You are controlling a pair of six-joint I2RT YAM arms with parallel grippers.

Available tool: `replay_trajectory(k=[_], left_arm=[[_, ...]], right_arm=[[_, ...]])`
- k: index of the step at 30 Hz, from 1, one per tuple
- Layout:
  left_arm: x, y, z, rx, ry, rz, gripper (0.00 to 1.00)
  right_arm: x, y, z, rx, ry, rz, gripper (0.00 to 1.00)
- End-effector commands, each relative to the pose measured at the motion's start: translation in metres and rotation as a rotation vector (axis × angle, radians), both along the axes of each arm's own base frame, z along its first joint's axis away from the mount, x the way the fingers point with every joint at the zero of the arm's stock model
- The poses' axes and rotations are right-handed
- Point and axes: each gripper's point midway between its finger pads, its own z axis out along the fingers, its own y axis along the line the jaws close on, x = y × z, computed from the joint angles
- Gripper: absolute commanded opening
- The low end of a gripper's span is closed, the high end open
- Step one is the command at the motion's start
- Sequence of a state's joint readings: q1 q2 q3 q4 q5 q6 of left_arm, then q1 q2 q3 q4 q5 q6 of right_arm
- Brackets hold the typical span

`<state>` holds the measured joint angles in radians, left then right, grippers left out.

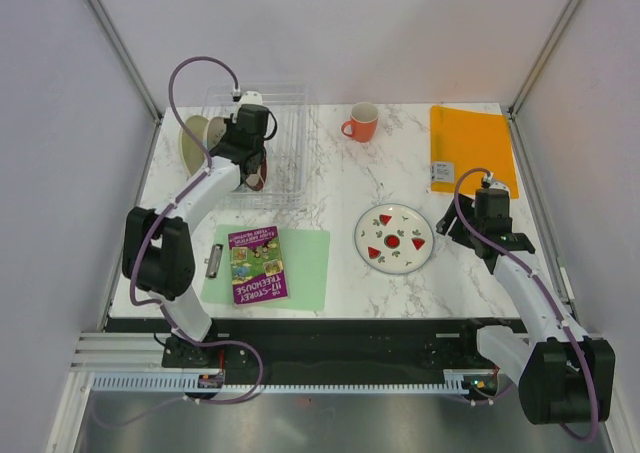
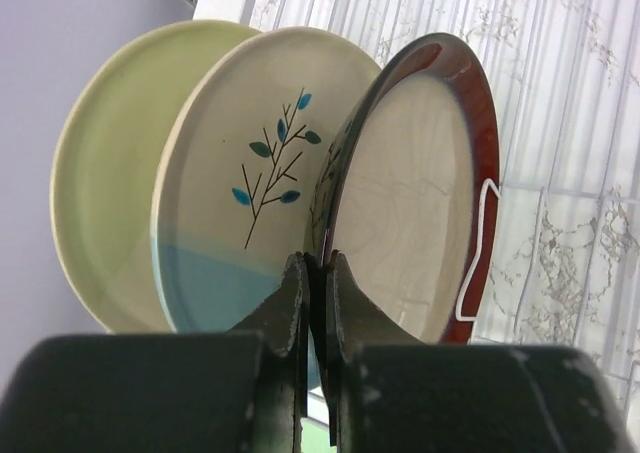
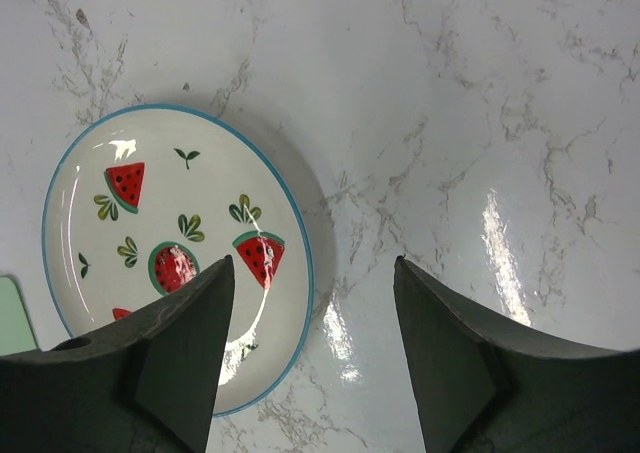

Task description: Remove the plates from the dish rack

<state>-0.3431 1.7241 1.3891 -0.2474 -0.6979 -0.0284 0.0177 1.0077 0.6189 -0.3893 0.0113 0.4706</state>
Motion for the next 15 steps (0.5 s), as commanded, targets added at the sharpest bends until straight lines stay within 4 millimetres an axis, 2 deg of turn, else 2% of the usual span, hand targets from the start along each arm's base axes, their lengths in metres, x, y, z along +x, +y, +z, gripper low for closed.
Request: replay_trajectory(k=[1,3,10,12,13,15], left_arm=[[-0.003,-0.01,0.119,0.038,-0.241,-0.013,0.02],[-0.009,-0.014,0.143,0.081,-0.271,-0.007,0.02],[-0.033,-0.017,0.196,0.113,-0.354,0.005,0.02],[-0.042,-0.022,0.204,0.108,-0.369,-0.011,0.02],[-0.05,-0.022,0.214,0.089,-0.392,-0.024,0.02],[-0.059,-0.031,0.215,0.014,-0.37,-0.089,0.02]], right_arm=[[0.005,0.002,0.012,0.009,-0.048,0.006,0.72],[0.005,0.002,0.013,0.01,-0.048,0.005,0.72],[0.002,0.002,0.021,0.008,-0.062,0.005,0.72],[0.002,0.007,0.026,0.027,-0.075,0.03,0.72],[0.002,0.007,0.028,0.027,-0.08,0.032,0.73],[0.001,0.009,0.033,0.025,-0.094,0.048,0.71]])
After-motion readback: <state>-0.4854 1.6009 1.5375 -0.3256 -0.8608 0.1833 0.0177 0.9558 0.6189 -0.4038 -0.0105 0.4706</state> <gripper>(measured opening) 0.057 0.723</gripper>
